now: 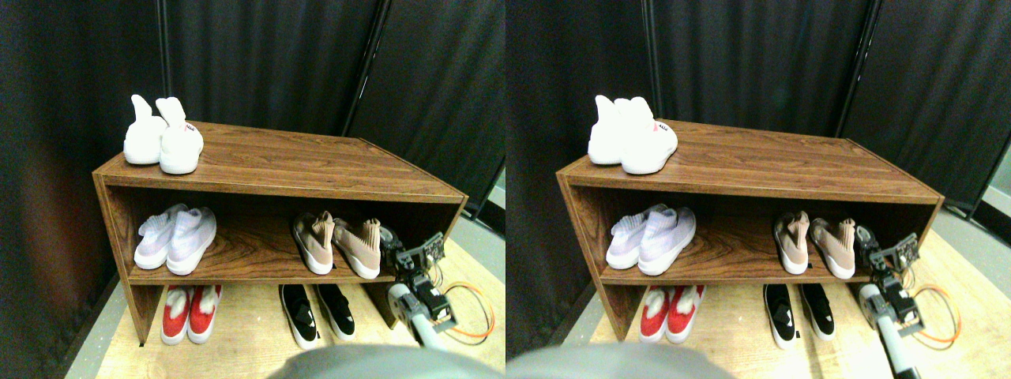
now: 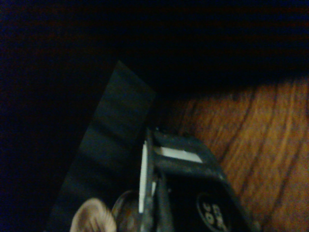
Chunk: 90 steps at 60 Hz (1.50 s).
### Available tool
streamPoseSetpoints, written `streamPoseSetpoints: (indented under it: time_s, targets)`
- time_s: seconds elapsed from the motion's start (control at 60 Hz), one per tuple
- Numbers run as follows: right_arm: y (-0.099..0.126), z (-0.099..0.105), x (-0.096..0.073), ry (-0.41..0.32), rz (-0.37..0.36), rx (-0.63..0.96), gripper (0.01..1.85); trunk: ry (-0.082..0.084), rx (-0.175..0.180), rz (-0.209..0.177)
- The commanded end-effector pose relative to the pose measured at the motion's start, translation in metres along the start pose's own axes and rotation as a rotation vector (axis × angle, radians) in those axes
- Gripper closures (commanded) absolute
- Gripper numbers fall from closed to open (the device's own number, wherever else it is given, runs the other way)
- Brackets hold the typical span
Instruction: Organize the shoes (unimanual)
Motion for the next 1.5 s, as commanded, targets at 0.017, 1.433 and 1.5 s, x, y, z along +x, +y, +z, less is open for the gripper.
streamPoseSetpoints:
  time_s: [0.017,1.433,1.5]
  targets:
    - [0.006,-0.012,-0.007,0.033,0.031,0.003,1.80,0.017,-0.029,0.027]
    - [0.017,-0.069,-0.027,0.138,-0.005,0.056,1.80,0.026,-0.069,0.069]
    - [0.017,-0.073,-0.029,0.143,-0.006,0.055,1.80,0.023,-0.069,0.070]
